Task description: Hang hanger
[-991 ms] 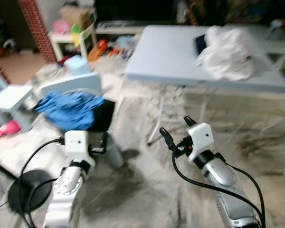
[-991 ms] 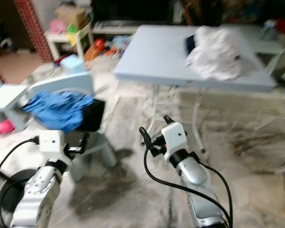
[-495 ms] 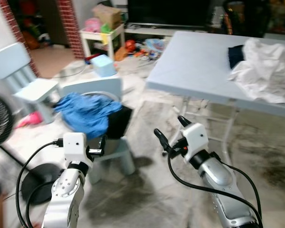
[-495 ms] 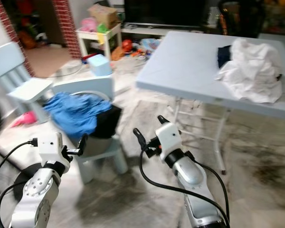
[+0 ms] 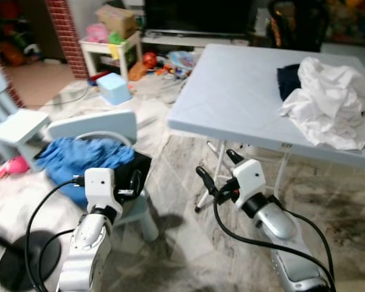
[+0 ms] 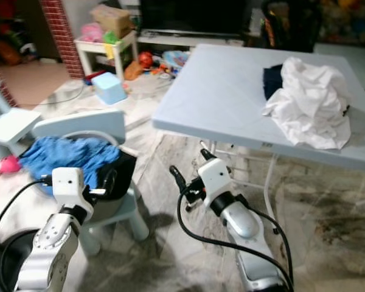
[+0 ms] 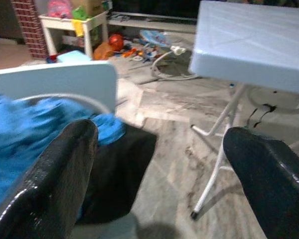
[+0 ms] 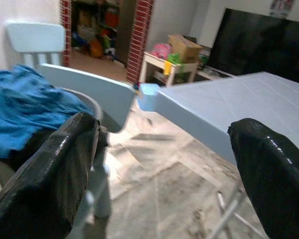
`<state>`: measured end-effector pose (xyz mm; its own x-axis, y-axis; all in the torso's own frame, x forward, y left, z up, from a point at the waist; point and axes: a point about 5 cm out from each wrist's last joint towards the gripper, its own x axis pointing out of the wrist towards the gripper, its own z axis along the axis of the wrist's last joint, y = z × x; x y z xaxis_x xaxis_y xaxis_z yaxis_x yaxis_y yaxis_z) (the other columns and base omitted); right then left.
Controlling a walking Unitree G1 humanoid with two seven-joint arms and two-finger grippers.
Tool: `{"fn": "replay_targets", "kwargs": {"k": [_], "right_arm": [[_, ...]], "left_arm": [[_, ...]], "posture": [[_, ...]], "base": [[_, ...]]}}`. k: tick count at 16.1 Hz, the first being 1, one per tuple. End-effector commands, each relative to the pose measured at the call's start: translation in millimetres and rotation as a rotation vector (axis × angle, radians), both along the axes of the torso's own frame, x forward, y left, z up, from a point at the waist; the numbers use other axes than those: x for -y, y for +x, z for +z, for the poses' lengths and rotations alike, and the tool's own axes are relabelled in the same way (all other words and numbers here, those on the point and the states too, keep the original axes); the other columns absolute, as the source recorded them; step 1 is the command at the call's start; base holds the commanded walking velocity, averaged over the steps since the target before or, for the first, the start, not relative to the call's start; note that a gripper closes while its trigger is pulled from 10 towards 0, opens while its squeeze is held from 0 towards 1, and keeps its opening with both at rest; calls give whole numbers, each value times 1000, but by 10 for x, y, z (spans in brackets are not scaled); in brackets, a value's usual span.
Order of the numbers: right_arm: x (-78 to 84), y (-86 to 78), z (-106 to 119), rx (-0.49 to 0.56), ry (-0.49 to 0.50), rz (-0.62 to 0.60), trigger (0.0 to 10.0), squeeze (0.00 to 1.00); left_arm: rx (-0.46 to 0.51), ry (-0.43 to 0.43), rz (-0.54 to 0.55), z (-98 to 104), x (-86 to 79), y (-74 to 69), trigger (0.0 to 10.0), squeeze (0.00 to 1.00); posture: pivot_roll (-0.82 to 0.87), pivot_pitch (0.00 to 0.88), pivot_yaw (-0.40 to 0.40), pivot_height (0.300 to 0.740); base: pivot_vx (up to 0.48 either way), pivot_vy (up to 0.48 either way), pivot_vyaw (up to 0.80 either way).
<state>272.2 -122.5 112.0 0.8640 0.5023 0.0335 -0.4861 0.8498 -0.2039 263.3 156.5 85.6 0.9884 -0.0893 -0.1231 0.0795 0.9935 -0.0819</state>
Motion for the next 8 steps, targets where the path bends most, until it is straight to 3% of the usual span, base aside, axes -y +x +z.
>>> {"fn": "replay_targets", "kwargs": {"k": [1, 2, 5, 8], "right_arm": [[63, 12, 8, 8, -21, -12, 10000, 0], [66, 17, 5, 6, -19, -13, 10000, 0], [68, 18, -1, 4, -21, -15, 10000, 0], [59, 11, -16, 0, -25, -14, 10000, 0]], "left_arm": [[-1, -15, -16, 6, 63, 7, 10000, 0], [-2, -16, -16, 4, 66, 9, 10000, 0], [-7, -26, -14, -2, 68, 9, 10000, 0], [-10, -31, -13, -4, 66, 14, 10000, 0]], "posture": [[-73, 0, 5, 740], [-71, 0, 4, 740], [-73, 0, 5, 740], [-73, 0, 6, 740]], "base": [[375, 0, 456], [371, 0, 0], [284, 377, 0], [0, 451, 0]]}}
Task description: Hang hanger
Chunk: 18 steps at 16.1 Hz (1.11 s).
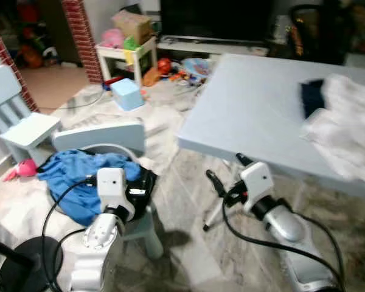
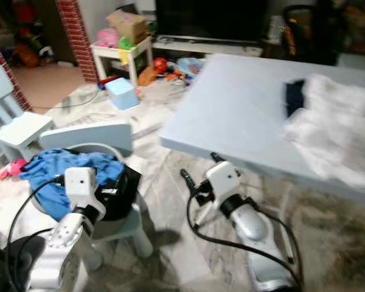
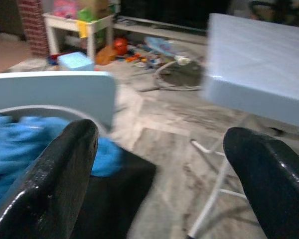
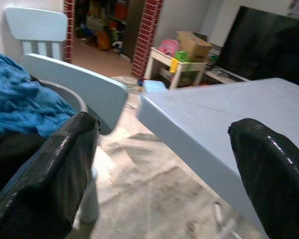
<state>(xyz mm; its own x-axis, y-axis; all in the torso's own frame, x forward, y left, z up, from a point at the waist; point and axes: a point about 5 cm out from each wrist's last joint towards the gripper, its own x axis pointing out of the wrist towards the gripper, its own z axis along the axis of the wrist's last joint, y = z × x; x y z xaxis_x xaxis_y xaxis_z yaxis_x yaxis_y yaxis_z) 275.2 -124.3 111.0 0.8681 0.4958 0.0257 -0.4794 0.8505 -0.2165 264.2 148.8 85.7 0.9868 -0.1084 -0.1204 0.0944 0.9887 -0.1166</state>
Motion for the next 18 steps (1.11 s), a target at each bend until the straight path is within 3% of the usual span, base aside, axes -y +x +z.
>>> {"fn": "replay_targets", "kwargs": {"k": [1, 9, 14, 15, 18], "right_arm": [[40, -16, -7, 1, -11, -5, 10000, 0], [40, 15, 17, 13, -17, -3, 10000, 0], [25, 0, -4, 4, -7, -9, 10000, 0], [4, -8, -2, 9, -12, -2, 10000, 0], [9, -2, -5, 8, -7, -9, 10000, 0]], "left_arm": [[-10, 2, 3, -6, -11, 4, 10000, 0], [-8, -1, -1, 4, 6, 41, 10000, 0], [3, -23, -20, 17, 34, 35, 10000, 0], [0, -58, -32, 19, 36, 28, 10000, 0], [6, -55, -42, 27, 40, 25, 10000, 0]], "posture": [[-72, 0, 6, 740], [-74, 0, 5, 740], [-77, 0, 6, 740], [-75, 0, 6, 740], [-75, 0, 6, 740]], "base": [[0, 465, 0], [0, 470, 0], [0, 0, 0], [240, 0, 0], [302, 0, 0]]}}
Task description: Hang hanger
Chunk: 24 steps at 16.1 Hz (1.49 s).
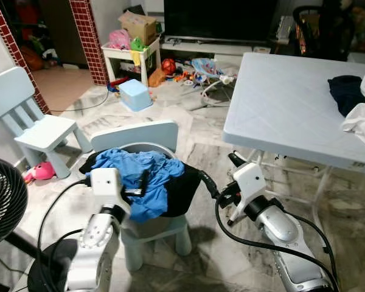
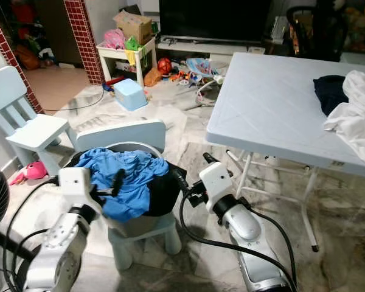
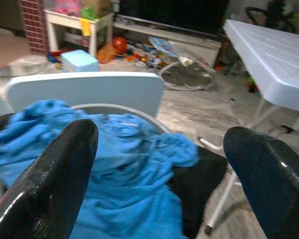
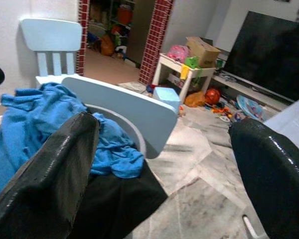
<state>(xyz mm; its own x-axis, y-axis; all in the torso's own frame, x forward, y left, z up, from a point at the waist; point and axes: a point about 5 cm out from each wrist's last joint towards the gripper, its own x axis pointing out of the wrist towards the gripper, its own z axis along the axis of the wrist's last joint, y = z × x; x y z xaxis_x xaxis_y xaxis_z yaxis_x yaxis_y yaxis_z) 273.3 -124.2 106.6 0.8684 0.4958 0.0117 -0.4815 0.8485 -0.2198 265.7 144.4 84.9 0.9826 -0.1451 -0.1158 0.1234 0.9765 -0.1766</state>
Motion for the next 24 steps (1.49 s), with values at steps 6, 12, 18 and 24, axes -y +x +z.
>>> {"fn": "replay_targets", "kwargs": {"k": [6, 12, 18, 24], "right_arm": [[8, 19, 45, 22, -2, -10, 10000, 0], [-10, 19, 39, 23, -9, -2, 10000, 0], [-27, 28, 31, 25, -15, 10, 10000, 0], [-22, 31, 32, 23, -26, 19, 10000, 0]], "left_arm": [[8, 1, -16, 33, 9, 6, 10000, 0], [4, 3, -14, 24, 18, 7, 10000, 0], [-80, 71, 126, -93, -114, 32, 10000, 0], [-202, 171, 268, -240, -440, 38, 10000, 0]], "posture": [[-77, 0, 5, 740], [-77, 0, 3, 740], [-75, 0, 4, 740], [-77, 0, 2, 740]], "base": [[324, 0, 0], [324, 0, 0], [47, 0, 0], [0, 0, 0]]}}
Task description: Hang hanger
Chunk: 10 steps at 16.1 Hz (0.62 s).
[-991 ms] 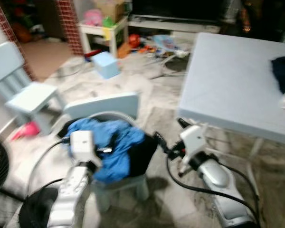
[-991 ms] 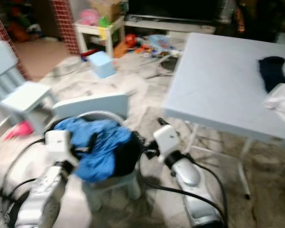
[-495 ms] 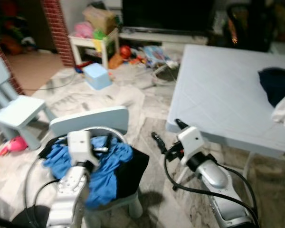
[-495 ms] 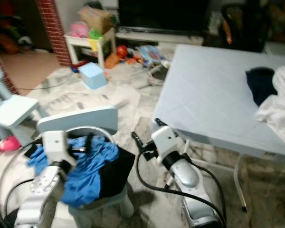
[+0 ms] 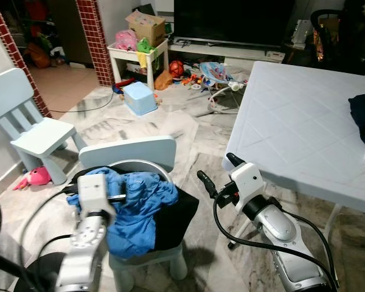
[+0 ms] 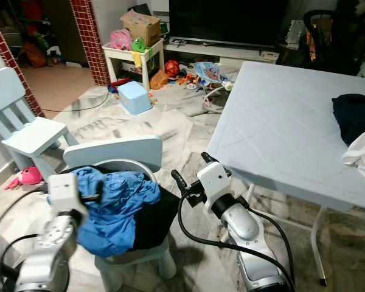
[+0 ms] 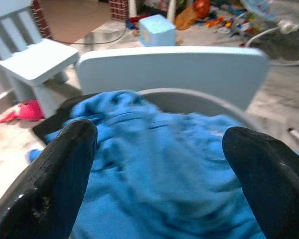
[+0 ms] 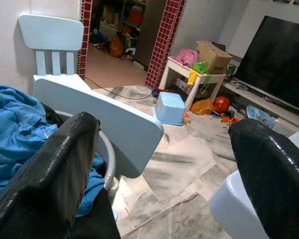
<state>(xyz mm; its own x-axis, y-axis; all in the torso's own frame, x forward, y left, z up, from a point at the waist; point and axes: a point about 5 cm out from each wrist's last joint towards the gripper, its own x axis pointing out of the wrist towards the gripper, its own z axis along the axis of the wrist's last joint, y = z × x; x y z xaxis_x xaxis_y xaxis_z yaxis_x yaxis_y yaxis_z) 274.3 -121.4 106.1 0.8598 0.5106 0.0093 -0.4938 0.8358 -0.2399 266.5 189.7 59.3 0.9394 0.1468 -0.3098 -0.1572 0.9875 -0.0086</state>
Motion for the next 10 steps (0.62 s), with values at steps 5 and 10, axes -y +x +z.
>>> {"fn": "replay_targets", "kwargs": {"k": [5, 10], "right_arm": [[-26, -18, 20, 6, -5, 8, 10000, 0], [51, -45, 28, 2, -20, -4, 10000, 0]], "left_arm": [[-107, 51, -82, -75, -250, 162, 10000, 0], [-225, 23, -178, -268, -242, 203, 3294, 0]], "posture": [[-80, 0, 2, 740], [-110, 0, 1, 740]], "base": [[0, 0, 0], [0, 0, 0]]}}
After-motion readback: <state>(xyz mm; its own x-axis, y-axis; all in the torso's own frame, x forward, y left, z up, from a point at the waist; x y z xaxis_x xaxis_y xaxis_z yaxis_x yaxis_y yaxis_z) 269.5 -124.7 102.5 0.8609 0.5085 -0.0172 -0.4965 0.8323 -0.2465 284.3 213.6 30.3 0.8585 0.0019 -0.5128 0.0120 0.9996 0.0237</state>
